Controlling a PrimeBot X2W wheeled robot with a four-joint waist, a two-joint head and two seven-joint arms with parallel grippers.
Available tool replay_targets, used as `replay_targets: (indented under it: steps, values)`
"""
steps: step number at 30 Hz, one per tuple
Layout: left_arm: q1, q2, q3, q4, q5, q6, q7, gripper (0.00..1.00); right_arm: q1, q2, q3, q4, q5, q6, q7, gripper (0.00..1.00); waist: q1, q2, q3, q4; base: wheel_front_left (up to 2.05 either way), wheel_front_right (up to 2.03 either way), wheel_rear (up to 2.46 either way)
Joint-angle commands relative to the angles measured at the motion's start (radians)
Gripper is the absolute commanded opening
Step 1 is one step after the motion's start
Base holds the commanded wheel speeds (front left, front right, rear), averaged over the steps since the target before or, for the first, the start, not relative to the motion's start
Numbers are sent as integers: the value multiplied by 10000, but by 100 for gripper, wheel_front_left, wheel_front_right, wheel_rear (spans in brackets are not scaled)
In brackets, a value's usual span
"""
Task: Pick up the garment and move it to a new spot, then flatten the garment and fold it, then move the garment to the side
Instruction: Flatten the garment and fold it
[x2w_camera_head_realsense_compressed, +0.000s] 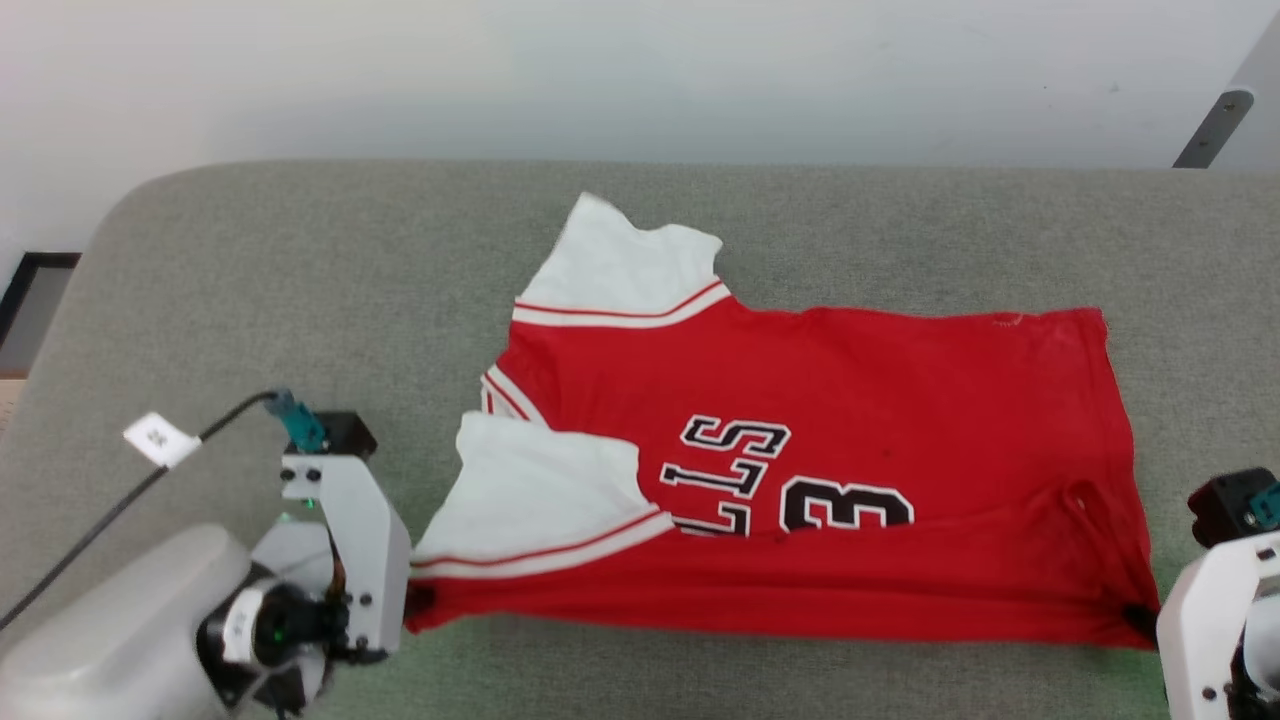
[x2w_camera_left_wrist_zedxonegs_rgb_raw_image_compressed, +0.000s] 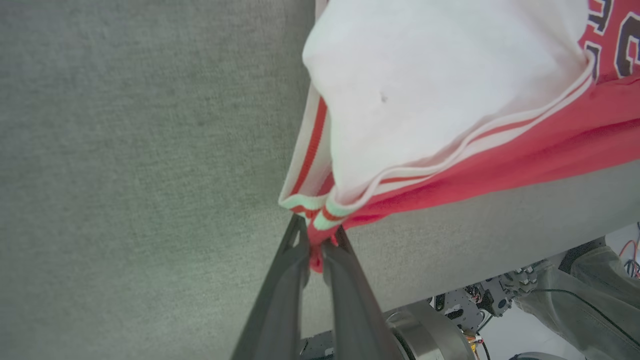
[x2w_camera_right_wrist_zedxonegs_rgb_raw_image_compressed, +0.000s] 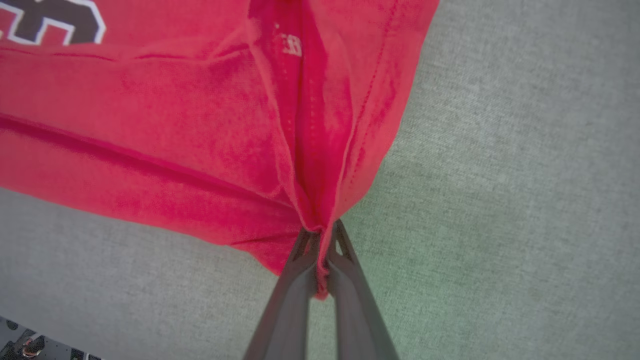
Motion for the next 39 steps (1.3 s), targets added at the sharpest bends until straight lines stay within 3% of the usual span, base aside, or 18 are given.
replay_targets:
  steps: [1,10,17,18,19,20,21,22,23,24,35,39]
  values:
    - [302,280,-25,-305,-40,273,58,0,322,-154,-140,-137,55,-21,182,0,0,0,-44,13,0,0,0]
    - [1093,565,-243,-1251,-175,821,47,0,930,-26,-257,-437,109,-20,416,0,0,0,-16,-26,0,0,0]
    - [1319,160,-319,-686,-306,600,-61,0,760,198,-40,-84,-63,-18,334,0,0,0,86,-84,0,0,0]
    - [1289,109,-296,-602,-287,538,-121,7,680,211,-5,-53,-68,-18,270,0,0,0,97,-97,0,0,0]
    - [1256,75,-282,-523,-269,501,-149,14,612,219,25,-27,-73,-18,222,4,0,0,102,-107,0,0,0]
    - [1185,69,-302,-462,-180,438,-175,29,562,202,54,-3,-93,-18,184,17,0,0,100,-116,0,0,0]
    - [1096,78,-296,-435,-104,376,-237,55,532,169,65,5,-103,-18,149,28,0,0,97,-125,0,0,0]
    - [1039,80,-263,-411,-89,334,-251,85,488,144,62,-8,-108,-18,102,47,0,0,93,-132,0,0,0]
    - [986,103,-240,-400,-49,301,-291,93,433,127,57,-23,-91,-18,71,84,0,0,88,-137,0,0,0]
    - [909,176,-246,-398,59,320,-317,100,405,110,53,-29,-59,-18,84,97,0,0,81,-148,0,0,0]
    - [-38,1102,144,-1381,467,647,-8,100,319,254,-438,-920,-57,-17,33,100,0,0,77,-382,0,0,0]
    - [-668,1283,452,-1647,725,633,-148,100,183,432,-663,-1527,-172,-17,-578,100,0,0,186,-571,0,0,0]
